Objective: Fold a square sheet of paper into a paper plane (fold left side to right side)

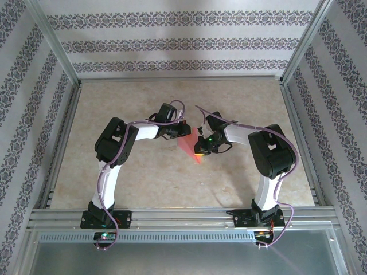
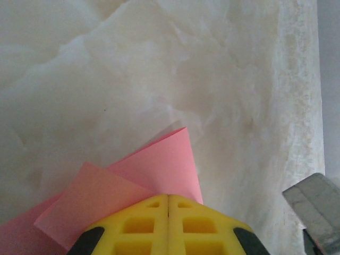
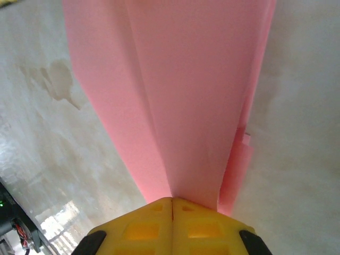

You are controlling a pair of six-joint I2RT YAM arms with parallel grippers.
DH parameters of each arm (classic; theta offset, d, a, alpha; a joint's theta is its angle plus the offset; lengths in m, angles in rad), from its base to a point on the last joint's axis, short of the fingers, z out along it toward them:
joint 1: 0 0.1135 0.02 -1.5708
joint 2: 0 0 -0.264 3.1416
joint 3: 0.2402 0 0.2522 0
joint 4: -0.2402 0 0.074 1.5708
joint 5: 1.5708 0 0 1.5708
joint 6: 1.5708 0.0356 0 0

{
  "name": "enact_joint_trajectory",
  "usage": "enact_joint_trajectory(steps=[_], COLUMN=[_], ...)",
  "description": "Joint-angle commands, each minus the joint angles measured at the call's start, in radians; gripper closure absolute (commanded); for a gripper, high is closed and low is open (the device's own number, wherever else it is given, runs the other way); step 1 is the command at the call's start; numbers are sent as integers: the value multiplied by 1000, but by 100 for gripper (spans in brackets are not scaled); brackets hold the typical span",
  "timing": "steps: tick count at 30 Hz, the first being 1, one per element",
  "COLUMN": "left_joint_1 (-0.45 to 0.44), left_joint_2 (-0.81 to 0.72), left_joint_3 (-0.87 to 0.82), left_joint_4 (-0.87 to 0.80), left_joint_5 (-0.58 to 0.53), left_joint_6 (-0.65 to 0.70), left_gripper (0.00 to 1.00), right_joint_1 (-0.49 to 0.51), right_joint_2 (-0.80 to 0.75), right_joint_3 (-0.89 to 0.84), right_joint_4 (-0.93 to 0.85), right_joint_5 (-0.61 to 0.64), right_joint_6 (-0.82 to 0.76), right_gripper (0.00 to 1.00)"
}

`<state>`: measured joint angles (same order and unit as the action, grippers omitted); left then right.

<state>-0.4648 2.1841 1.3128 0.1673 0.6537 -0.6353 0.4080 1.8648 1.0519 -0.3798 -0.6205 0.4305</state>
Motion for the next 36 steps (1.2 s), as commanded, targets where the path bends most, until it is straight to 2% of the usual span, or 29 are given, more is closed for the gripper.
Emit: enact_joint_trajectory(steps=[1, 4, 18, 36], left_joint_1=[-7, -7, -6, -6], left_joint_2=[20, 18, 22, 33], left_joint_3=[-63, -77, -61, -44], left_joint_4=[-32, -13, -25, -68], left_joint_5=[-49, -53, -64, -91], left_joint_6=[16, 6, 8, 23], left_gripper=[100, 100, 100, 100], right_joint_1=[-1, 1, 28, 52], right_joint_2=[-67, -74, 112, 71], right_joint_3=[51, 70, 149, 45], right_joint_4=[-4, 32, 73, -12], right_joint_5=[-1, -7, 20, 56], right_joint_6=[55, 84, 84, 27], right_gripper=[100, 100, 100, 100])
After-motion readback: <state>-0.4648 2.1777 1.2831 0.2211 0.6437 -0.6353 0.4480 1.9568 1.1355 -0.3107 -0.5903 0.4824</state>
